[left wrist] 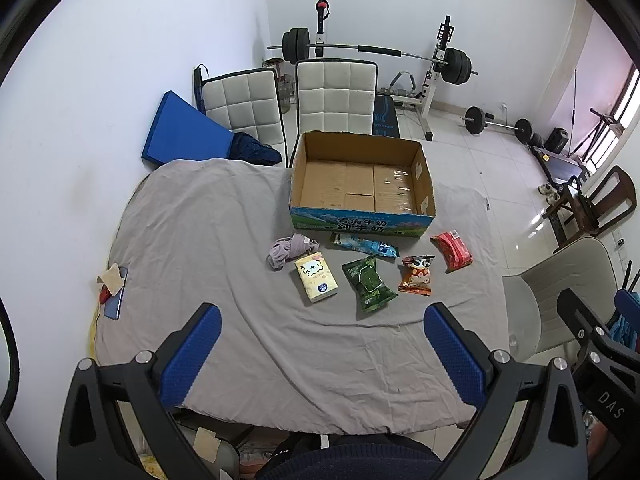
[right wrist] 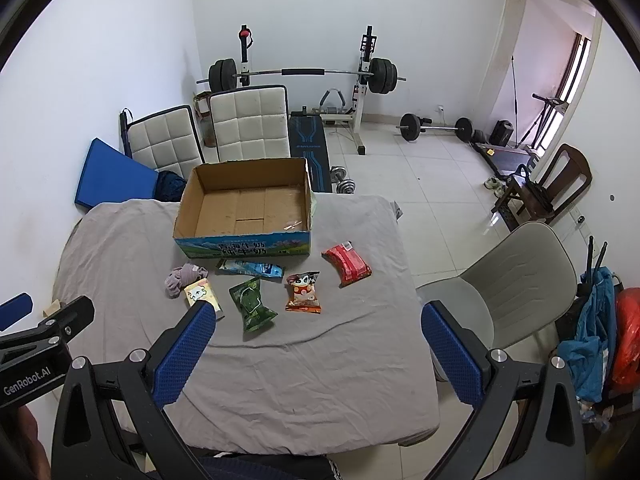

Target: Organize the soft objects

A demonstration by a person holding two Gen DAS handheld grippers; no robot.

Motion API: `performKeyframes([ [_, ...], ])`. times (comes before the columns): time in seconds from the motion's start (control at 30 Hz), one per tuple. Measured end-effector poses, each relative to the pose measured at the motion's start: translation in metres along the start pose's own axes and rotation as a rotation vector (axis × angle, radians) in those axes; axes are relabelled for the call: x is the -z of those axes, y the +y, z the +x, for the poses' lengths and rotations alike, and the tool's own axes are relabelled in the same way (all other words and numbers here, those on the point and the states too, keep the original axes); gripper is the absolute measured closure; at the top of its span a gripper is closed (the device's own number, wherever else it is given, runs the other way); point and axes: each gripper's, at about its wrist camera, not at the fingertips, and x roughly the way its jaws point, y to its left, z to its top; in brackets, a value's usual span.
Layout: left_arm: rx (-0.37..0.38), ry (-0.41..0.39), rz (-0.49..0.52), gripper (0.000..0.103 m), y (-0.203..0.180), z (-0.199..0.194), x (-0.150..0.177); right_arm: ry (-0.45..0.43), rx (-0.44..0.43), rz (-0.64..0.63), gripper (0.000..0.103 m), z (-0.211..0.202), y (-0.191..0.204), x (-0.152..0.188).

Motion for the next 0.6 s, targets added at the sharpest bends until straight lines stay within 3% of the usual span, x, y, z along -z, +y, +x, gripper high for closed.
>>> performKeyframes([
  [0.47, 0.007, 0.002, 0.003, 0.000, 0.000, 0.000, -0.003, -0.004, 0.000, 0.003, 0.000, -0.004, -0.002, -0.003],
  [0.6, 0.034, -0.005, 0.000, 0.000, -0.002, 0.015, -0.017, 0.003, -0.015, 0.017, 0.000, 0.008, -0.008, -0.008],
])
